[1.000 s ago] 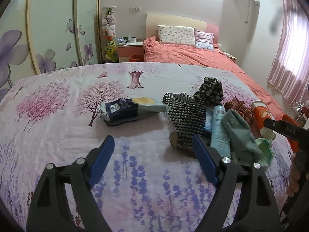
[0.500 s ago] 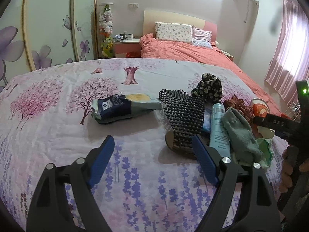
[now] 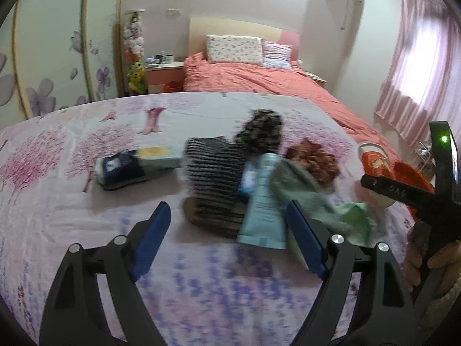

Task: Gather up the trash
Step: 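Grasp the grey-green sock with the left tool while the right tool holds the cup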

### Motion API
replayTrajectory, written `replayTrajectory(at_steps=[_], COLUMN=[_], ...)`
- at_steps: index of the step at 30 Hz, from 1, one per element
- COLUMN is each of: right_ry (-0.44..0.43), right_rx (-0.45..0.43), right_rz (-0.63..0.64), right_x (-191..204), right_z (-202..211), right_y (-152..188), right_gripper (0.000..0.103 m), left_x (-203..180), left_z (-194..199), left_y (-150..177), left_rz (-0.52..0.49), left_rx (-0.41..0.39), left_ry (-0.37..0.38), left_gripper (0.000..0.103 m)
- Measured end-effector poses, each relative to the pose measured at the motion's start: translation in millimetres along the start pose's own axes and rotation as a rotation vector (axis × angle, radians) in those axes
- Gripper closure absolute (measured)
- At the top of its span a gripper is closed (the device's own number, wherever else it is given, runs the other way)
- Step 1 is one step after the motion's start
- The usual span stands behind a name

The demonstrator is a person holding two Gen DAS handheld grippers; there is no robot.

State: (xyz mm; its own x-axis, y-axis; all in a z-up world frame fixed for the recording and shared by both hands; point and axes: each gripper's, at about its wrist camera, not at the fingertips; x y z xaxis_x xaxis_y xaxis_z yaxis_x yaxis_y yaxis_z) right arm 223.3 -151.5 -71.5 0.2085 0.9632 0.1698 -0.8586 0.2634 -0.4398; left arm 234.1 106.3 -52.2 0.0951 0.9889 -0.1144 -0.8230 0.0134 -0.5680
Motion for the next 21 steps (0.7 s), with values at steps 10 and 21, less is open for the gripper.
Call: replayTrajectory(at_steps=[10,21], right_ry=[-0.004,-0.024], right_rx=[-0.034,-0.017], right_rz=[0.045,0.037], right_x=[-9.2,-20.1], right_z=[10.9,7.4], right_y=[10.7,17.8], right_gripper=[0.028,0.028], left_x=[-52.7,-67.2], left_z=[-13.1,-39.9], left_y=[-7.8,-9.5], left_rz=[-0.038,-0.024], left_rx=[0.028,0.092], left_ry=[0.051,-0.021], left_gripper=[0.034,0.067])
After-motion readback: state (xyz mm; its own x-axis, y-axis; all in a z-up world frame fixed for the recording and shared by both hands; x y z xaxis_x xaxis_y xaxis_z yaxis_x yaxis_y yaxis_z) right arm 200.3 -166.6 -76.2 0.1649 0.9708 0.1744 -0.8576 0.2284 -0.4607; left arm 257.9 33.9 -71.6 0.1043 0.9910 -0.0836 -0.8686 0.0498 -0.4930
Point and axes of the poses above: each gripper's, at about its wrist camera, not at the fingertips, and z roughly against the way its jaws point, x to its left, y to its underside, and after that the axes turned 13 degrees about x, right-handed
